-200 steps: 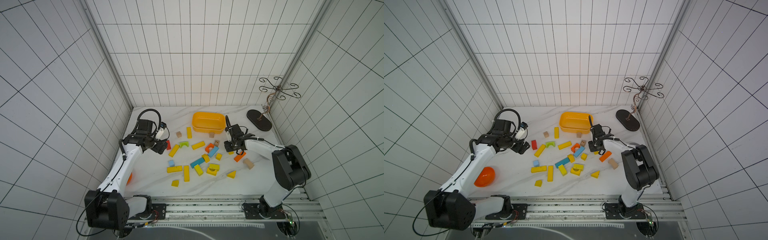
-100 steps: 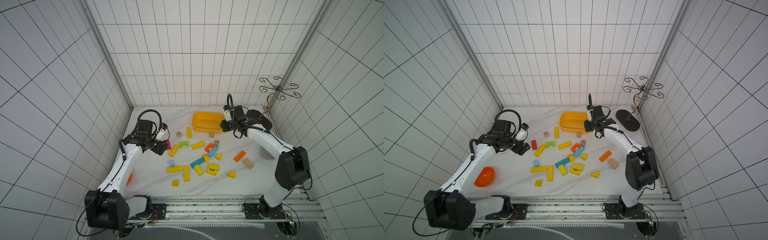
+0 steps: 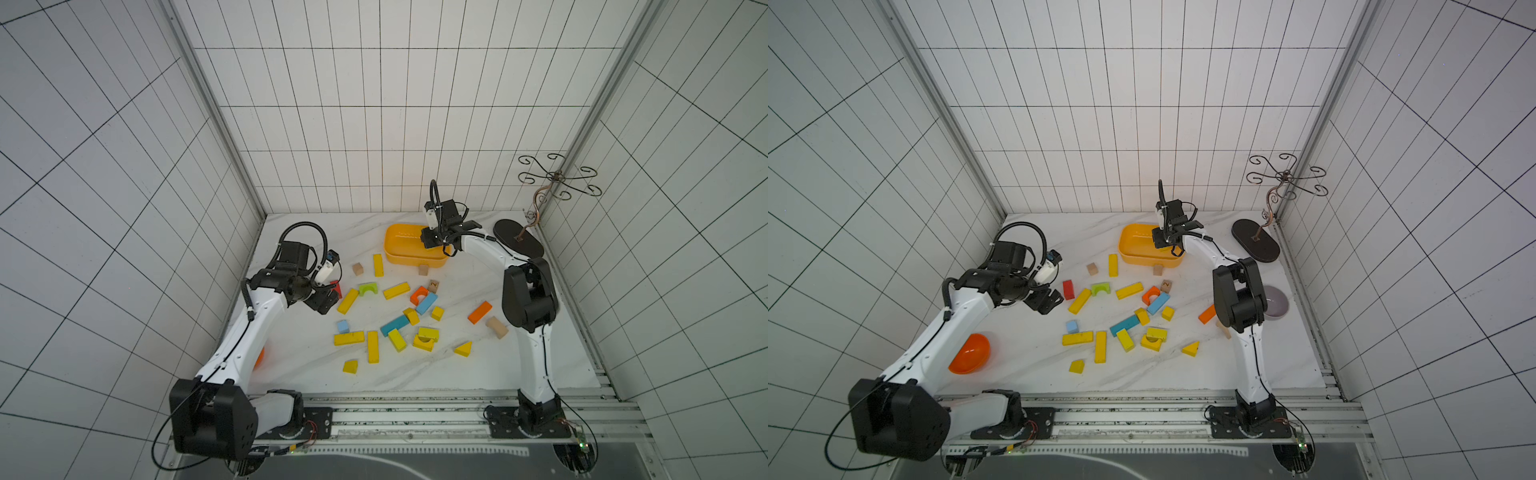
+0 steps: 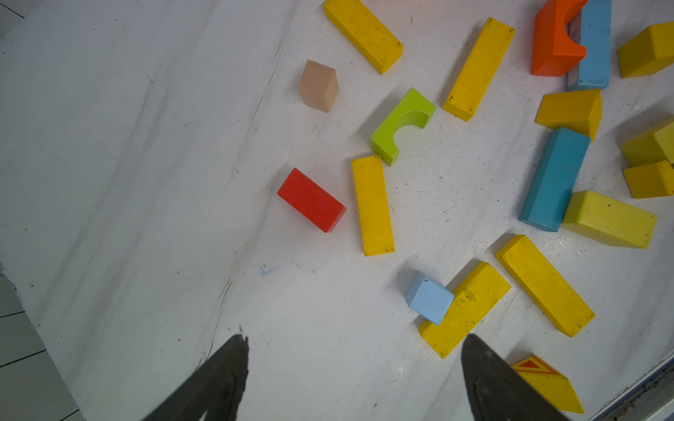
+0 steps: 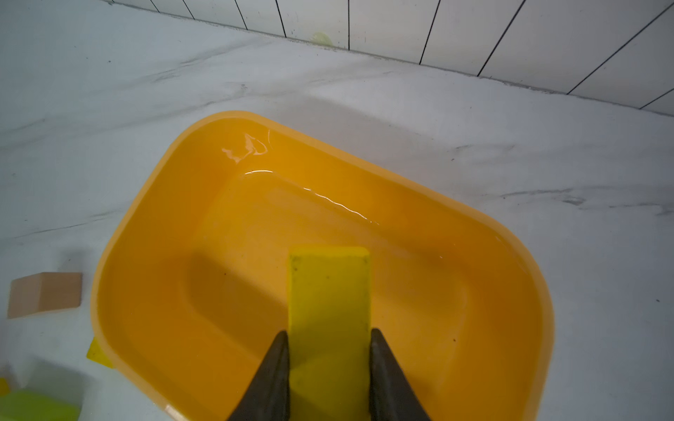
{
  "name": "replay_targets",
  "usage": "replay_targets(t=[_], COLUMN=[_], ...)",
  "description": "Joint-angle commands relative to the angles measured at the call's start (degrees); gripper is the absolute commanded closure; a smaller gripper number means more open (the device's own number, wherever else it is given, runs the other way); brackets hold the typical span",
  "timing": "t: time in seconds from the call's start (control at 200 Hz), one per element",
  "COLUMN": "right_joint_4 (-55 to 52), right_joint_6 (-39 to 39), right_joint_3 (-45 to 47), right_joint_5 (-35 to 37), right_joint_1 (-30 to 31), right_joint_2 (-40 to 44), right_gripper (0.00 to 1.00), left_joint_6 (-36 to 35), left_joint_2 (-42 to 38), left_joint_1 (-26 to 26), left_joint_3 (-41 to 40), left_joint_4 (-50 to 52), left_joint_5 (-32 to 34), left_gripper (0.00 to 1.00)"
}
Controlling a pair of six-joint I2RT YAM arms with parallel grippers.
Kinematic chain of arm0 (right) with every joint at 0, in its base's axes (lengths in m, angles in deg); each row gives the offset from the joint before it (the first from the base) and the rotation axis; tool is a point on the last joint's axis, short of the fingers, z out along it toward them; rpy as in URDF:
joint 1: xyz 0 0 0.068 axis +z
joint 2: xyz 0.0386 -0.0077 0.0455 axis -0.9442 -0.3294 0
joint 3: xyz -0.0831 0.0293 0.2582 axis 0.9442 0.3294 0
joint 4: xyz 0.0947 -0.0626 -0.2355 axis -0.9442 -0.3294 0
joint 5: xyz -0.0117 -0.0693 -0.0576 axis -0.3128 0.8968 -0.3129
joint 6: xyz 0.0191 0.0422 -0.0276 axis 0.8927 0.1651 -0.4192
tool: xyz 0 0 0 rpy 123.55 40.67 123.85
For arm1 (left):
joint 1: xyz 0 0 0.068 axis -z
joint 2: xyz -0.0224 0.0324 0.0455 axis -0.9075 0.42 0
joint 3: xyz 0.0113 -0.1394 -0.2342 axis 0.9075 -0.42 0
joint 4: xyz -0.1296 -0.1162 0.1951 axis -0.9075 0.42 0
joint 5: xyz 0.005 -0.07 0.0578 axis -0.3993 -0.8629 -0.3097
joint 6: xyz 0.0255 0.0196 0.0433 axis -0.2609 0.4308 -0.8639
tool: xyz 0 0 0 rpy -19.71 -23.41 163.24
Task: Pick out the yellow building blocks
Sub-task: Place the building block in the storage box.
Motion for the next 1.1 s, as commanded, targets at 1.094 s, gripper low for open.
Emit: replay_targets(t=[1.094], right_joint_4=[5.64], right_joint_6=[-1.59], right_joint_3=[6.99], right_joint_5=[3.51], right_joint_1=[-2.00], right_joint_2=[10.87], right_gripper=[0.42], left_joint_6=[2.13], left_joint_2=[14.01], left_joint_1=[10.37], left_joint_3=[1.55], left_joint_4=[-6.29], left_joint_5=[5.59], left_gripper=[0.11])
